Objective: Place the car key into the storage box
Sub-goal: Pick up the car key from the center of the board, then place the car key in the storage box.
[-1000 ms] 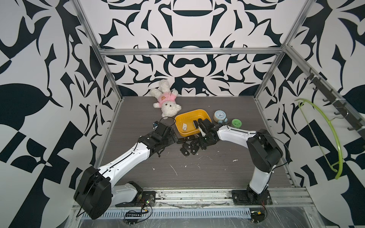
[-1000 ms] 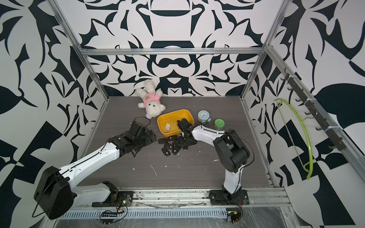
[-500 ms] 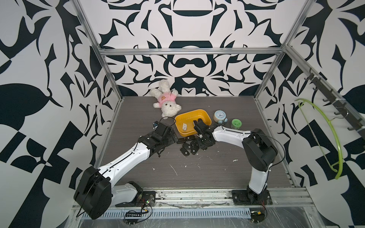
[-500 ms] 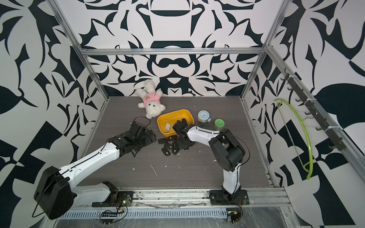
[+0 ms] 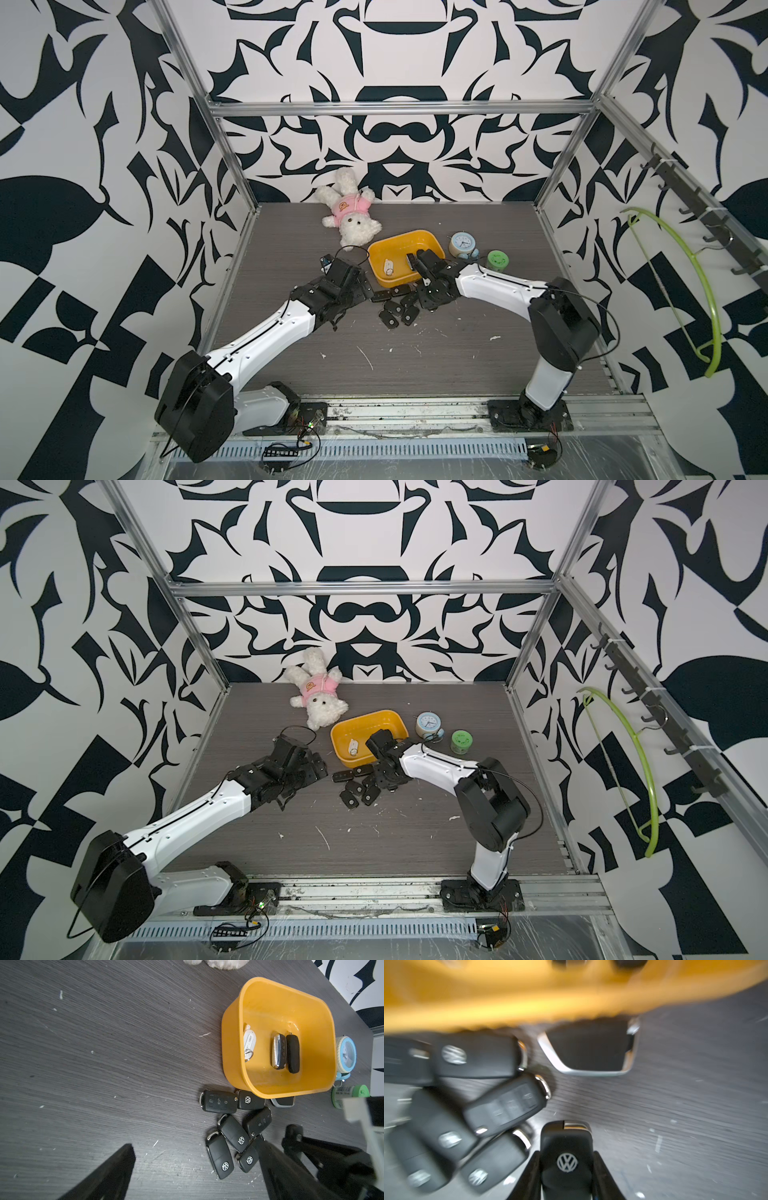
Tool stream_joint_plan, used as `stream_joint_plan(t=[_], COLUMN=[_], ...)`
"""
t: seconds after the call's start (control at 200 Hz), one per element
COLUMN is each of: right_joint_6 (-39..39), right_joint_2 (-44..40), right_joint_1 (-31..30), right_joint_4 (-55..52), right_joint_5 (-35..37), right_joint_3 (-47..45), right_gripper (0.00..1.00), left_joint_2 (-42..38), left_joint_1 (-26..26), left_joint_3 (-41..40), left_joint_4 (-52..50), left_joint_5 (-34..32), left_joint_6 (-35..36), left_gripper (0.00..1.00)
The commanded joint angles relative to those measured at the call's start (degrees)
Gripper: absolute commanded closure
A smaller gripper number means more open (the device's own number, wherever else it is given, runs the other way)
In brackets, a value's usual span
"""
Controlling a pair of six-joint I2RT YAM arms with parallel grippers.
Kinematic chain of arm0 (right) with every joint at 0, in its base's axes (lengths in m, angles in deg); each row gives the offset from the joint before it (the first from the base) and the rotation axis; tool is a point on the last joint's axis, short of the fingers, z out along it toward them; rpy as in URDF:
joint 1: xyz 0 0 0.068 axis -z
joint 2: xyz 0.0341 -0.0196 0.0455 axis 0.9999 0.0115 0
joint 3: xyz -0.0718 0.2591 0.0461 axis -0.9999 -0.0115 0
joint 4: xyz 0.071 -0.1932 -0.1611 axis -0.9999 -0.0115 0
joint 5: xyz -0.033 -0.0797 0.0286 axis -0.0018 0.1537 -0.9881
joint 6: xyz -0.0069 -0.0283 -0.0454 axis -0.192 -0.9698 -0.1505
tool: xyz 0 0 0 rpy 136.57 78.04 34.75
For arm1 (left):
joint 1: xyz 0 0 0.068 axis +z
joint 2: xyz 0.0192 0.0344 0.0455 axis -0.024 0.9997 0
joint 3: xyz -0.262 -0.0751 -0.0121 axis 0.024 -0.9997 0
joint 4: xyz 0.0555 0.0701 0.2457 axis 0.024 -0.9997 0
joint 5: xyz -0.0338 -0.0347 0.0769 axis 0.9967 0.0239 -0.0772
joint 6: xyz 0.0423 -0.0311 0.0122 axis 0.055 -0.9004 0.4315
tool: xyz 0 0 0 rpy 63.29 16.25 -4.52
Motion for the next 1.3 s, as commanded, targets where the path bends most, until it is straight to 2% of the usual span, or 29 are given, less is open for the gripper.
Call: stream_joint_plan(t=[0.0, 0.25, 0.4, 0.705, 0.96, 1.295], right_joint_6=[1.08, -1.38, -3.51, -4.46, -4.13, -5.05], right_joint_2=[-4.61, -3.56, 3.48, 18.64, 27.15, 32.99], right_joint_1=[0.00, 0.50, 0.96, 3.26, 5.09, 5.05], right_joint_4=[-1.80, -2.26, -3.25, -3.77, -4.14, -6.12], right_joint_5=[0.29, 0.20, -0.88, -4.08, -7.07, -5.14], right_joint_3=[2.98, 11.45, 20.30, 35.36, 42.07, 47.20], right_gripper=[1.00, 1.00, 1.00, 1.00, 1.00, 1.00], left_joint_2=[-0.87, -1.49, -2.84, -6.48, -7.83, -5.68], left_joint_1=[0.89, 3.36, 5.59, 7.04, 7.34, 7.65], left_joint_3=[0.88, -2.41, -5.00, -7.84, -8.63, -8.54], left_joint_4=[-0.82, 0.23, 1.33, 0.76, 0.09, 0.78], left_joint_5=[-1.03, 0.99, 3.41, 3.65, 3.10, 4.50], left_joint_6=[0.80, -0.83, -2.11, -1.87, -0.62, -0.82], left_gripper=[0.00, 0.00, 0.00, 0.01, 0.00, 0.01])
